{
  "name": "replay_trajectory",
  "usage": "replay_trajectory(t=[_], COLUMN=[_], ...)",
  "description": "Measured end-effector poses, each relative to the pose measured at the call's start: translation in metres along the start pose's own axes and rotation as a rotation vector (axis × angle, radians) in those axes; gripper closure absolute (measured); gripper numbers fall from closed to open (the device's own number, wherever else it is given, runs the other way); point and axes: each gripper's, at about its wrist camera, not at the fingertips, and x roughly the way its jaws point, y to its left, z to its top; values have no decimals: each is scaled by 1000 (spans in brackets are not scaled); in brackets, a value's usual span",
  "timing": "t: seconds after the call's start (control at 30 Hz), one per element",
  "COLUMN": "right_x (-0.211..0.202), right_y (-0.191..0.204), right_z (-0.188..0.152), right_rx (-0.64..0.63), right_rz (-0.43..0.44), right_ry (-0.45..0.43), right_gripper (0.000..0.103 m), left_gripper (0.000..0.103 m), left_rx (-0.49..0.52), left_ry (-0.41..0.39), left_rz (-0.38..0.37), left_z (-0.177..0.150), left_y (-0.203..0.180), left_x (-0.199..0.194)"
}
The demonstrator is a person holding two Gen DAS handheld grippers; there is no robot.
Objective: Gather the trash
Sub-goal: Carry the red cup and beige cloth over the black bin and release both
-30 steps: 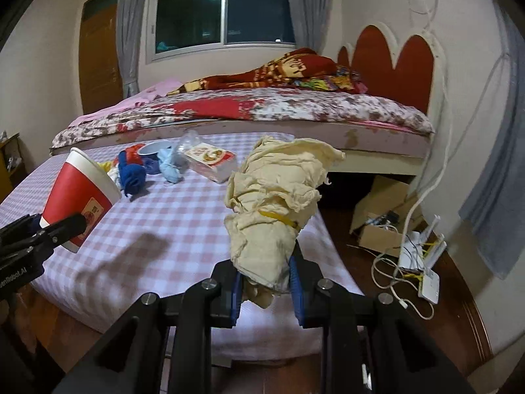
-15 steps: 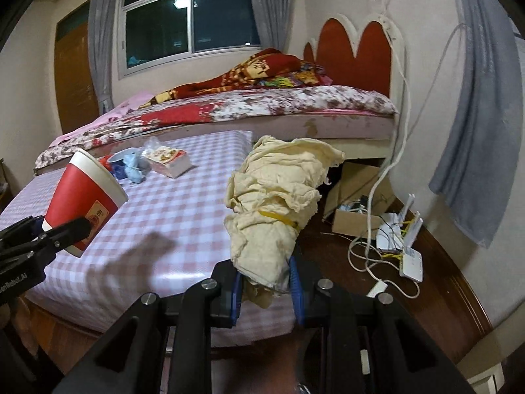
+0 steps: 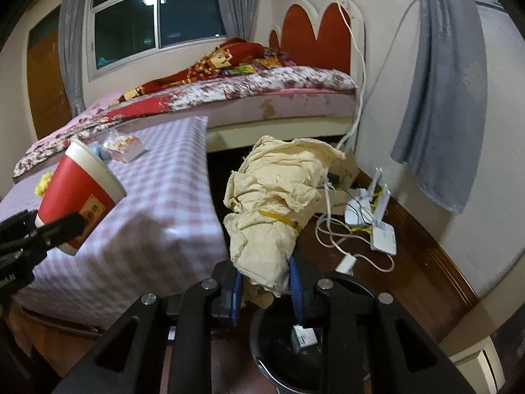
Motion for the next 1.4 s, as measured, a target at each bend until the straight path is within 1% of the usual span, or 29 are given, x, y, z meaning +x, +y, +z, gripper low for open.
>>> replay_trajectory(t=[0.3, 0.57, 0.83, 1.0, 1.2, 1.23, 1.3, 1.33, 1.37, 1.4], right_x=[-6, -7, 8, 26, 51, 55, 63, 67, 71, 78], right_y=[-37, -63, -76, -84, -86, -87, -88, -89, -91, -94], right_z=[-23, -46, -65, -78, -90, -92, -96, -97, -99, -103], right_rx=[33, 64, 70, 77, 72, 72, 64, 64, 67, 72], right_rz=[-43, -66, -71, -61, -42, -38, -31, -36, -45, -65], right_ry=[42, 95, 171, 224, 290, 300, 316, 325, 337, 358], right_gripper=[77, 77, 77, 77, 77, 77, 77, 76, 69, 47], left_gripper=[51, 51, 51, 51, 50, 49, 44, 27, 19, 11], left_rx=[52, 93, 125, 124, 124, 124, 117, 124, 126, 122], left_ry=[50, 112, 203, 245, 315, 333, 331, 338, 342, 335], left_rz=[-76, -129, -163, -194, -226, -235, -236, -225, -225, -233], left_z=[-7, -23, -45, -49, -54, -56, -58, -60, -62, -63], left_y=[-45, -76, -98, -104, -109, -110, -110, -112, -113, -113], left_x=[21, 39, 70, 92, 121, 126, 130, 133, 135, 135])
